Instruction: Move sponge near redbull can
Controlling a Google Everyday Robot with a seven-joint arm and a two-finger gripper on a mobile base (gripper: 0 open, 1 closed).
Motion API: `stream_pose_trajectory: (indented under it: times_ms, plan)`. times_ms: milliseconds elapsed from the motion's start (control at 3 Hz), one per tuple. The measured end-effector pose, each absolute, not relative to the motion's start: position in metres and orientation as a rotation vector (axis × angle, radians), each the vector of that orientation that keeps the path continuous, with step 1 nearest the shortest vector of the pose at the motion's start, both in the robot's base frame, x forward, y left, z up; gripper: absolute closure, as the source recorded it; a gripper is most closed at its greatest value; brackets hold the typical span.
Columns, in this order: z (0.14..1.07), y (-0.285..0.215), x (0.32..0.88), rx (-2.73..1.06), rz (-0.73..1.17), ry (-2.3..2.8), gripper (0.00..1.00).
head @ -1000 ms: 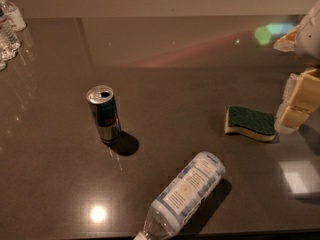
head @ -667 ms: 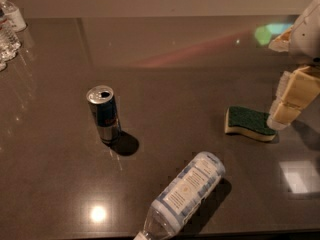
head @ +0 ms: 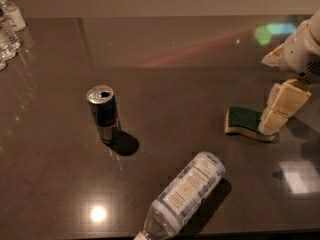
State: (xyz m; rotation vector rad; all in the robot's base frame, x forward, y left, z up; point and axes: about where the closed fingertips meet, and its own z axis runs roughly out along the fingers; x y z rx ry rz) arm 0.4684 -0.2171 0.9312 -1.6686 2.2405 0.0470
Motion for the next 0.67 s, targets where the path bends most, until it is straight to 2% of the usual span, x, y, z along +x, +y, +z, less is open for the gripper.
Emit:
stream_pose_trajectory:
  times_ms: [667]
  plan:
    - [0.888, -0.223, 0.461, -1.676, 0.116, 2.302, 0.00]
